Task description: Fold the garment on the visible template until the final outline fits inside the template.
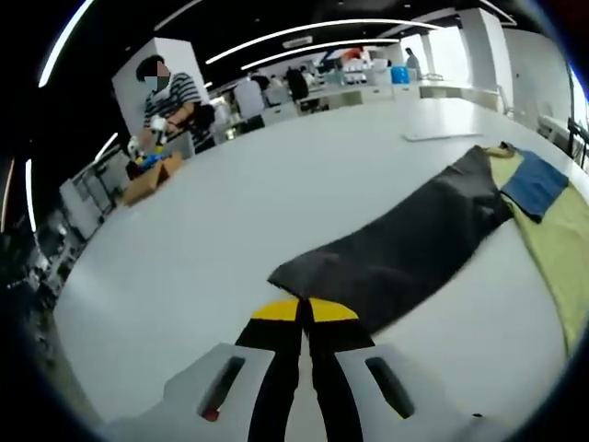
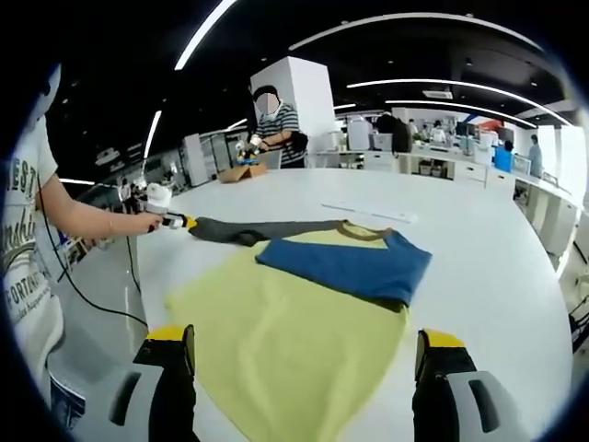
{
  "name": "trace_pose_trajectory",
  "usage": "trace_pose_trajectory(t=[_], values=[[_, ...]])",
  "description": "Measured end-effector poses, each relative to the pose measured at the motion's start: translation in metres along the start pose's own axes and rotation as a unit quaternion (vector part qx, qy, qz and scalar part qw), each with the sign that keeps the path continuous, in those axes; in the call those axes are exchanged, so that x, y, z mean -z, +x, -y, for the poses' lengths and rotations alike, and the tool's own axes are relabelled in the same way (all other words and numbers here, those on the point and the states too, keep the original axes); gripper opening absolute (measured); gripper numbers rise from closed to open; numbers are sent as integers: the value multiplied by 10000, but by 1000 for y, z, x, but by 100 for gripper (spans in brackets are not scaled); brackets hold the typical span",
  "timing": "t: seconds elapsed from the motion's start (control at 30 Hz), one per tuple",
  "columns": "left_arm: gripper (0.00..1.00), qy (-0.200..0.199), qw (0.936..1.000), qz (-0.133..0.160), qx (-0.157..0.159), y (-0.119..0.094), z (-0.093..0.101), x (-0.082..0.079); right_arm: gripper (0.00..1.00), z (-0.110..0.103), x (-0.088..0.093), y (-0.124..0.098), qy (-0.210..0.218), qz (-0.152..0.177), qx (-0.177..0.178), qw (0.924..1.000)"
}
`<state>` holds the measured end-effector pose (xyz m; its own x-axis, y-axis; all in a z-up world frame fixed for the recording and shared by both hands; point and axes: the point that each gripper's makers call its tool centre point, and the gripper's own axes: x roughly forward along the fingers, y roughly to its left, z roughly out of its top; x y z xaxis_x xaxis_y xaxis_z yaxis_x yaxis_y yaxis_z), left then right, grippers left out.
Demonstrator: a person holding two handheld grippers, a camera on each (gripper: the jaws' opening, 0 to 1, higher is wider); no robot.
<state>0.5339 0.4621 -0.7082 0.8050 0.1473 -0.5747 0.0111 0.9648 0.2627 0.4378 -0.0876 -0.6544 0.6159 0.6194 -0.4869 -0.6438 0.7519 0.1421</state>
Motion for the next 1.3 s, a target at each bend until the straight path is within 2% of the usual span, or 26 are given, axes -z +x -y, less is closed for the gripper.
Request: trace_pose_trajectory(t=[0.17, 0.63, 0.77, 0.87, 0.97, 1.13, 1.3], values=[[0, 35, 9999, -133, -21, 9, -3, 7, 99, 1, -1, 0, -16, 29, 50, 10000], [0, 60, 9995, -287, -93, 25, -10, 10, 99, 0, 2, 2, 65, -42, 85, 9999], [0, 310, 9991, -283, -34, 24, -6, 8, 99, 0, 2, 1, 70, -5, 88, 9999], [0, 188, 9994, -283, -1, 23, -6, 8, 99, -2, 4, 2, 94, -28, 66, 9999], [0, -94, 9997, -204, 56, 20, -5, 4, 99, -3, 2, 2, 62, 0, 54, 10000], [0, -79, 9998, -171, 76, 14, -4, 0, 99, -5, -1, 2, 20, 76, 27, 10000], [0, -82, 9998, -53, 196, 5, 5, -11, 99, -7, -1, 2, 2, 70, -29, 10000]])
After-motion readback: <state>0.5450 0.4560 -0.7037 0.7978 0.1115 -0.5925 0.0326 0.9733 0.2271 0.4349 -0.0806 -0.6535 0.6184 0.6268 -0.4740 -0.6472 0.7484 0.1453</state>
